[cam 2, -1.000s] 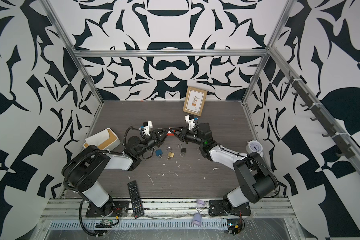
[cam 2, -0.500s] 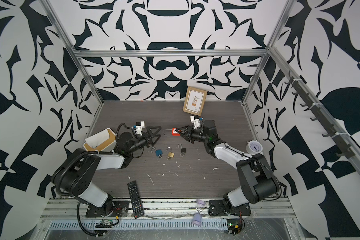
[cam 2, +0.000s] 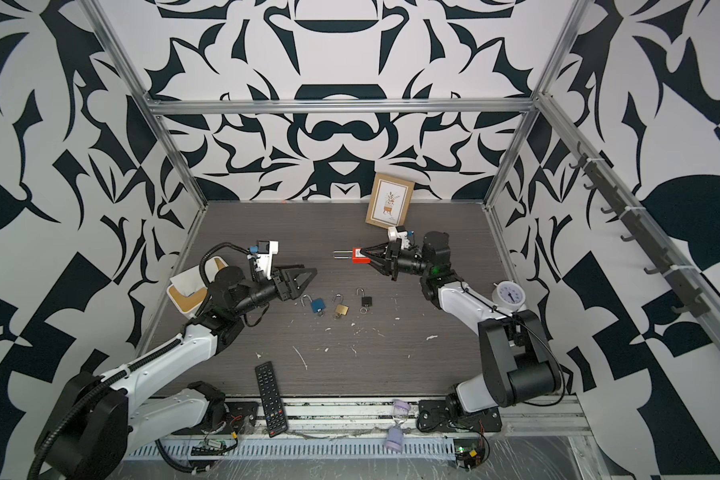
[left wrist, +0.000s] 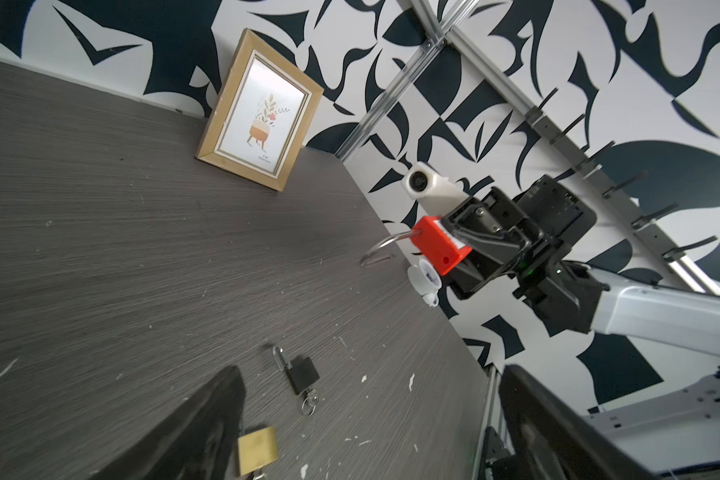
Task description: Lock with the key
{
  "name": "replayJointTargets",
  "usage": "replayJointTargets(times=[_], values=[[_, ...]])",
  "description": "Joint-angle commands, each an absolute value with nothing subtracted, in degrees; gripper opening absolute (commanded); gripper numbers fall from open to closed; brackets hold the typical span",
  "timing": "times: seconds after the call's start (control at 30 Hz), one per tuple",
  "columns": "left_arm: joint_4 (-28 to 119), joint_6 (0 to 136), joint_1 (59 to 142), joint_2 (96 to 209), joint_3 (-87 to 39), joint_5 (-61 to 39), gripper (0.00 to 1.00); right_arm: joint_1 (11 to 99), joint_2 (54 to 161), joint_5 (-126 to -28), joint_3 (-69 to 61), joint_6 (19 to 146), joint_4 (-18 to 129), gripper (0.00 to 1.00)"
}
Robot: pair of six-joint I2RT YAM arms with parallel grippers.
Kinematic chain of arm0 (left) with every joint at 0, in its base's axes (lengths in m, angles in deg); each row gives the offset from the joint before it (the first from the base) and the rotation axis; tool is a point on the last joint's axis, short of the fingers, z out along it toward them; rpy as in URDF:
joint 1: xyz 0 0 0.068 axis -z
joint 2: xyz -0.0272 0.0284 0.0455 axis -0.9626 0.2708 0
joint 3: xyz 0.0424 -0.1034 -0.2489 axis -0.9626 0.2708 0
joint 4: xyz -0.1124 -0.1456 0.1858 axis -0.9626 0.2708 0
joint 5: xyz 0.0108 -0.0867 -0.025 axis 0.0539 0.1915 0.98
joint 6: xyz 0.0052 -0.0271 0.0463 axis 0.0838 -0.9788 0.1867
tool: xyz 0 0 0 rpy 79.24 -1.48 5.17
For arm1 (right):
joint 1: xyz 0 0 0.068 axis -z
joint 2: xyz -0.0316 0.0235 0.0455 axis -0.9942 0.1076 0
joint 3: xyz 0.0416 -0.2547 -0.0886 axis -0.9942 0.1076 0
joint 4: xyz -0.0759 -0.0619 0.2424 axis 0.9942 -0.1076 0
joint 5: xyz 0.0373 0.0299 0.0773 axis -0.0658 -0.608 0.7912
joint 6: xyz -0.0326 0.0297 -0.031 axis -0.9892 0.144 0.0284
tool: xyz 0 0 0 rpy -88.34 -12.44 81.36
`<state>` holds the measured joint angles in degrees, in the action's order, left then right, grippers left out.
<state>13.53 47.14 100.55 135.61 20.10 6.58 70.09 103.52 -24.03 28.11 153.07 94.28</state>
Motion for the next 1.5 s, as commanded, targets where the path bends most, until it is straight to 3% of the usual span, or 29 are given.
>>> replayJointTargets(times=[0.0, 0.2, 0.47, 0.67, 0.87, 1.47], values=[[8.5, 51.86, 100.8, 137.35, 21.31, 11.9, 0.99, 70.02, 100.66, -16.82, 25.15, 154.42, 97.86, 0.0], [7.82, 49.33, 103.24, 139.78, 19.1, 17.12, 0.9, 69.93, 100.09, -13.91, 26.45, 152.61, 96.92, 0.0], [7.47, 49.28, 107.63, 138.54, 18.2, 16.0, 0.87, 69.76, 101.48, -12.64, 27.49, 151.8, 97.22, 0.0], [9.09, 50.49, 107.74, 139.37, 17.19, 13.51, 0.86, 69.67, 100.79, -12.64, 27.93, 149.89, 94.64, 0.0], [10.06, 51.91, 107.73, 140.92, 15.02, 11.74, 0.86, 69.43, 97.9, -13.55, 27.24, 140.82, 81.27, 0.0], [4.27, 46.73, 108.63, 147.01, 12.59, 16.03, 0.68, 68.71, 98.78, -14.35, 26.02, 140.54, 81.96, 0.0]])
